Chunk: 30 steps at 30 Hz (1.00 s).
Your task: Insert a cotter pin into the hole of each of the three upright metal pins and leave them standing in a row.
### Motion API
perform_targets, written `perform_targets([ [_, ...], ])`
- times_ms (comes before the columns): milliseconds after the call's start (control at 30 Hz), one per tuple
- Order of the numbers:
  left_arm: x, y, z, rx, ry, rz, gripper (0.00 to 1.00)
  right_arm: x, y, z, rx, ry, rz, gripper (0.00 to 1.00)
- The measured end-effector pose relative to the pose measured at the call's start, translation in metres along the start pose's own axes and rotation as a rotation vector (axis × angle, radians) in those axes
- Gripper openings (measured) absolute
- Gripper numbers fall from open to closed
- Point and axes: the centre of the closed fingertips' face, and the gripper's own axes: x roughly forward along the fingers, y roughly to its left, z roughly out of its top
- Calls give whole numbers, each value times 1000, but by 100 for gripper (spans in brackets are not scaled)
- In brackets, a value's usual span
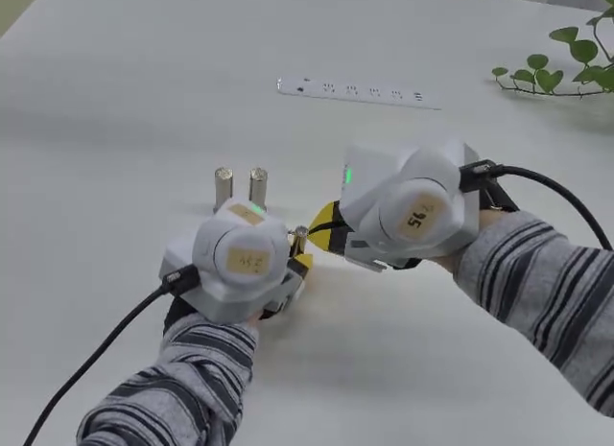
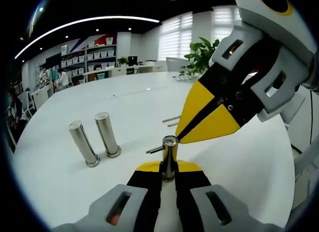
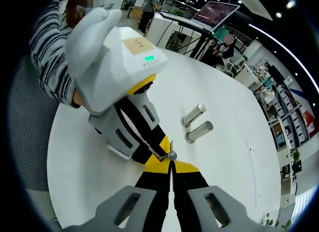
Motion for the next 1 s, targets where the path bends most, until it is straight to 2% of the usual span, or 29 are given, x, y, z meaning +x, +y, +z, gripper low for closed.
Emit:
perform_targets([
  [167, 0, 0, 0, 1, 0, 1, 5, -2, 1, -4, 14, 14, -1, 2],
  [400, 1, 0, 0, 5, 1, 4, 5, -1, 2, -9, 30, 20, 7, 0],
  [867, 1, 0, 0, 11, 2, 8, 5, 0, 0, -5, 46, 10, 4, 0],
  [1000, 0, 0, 0, 21, 2, 8, 5, -1, 0, -5, 92, -1, -6, 4],
])
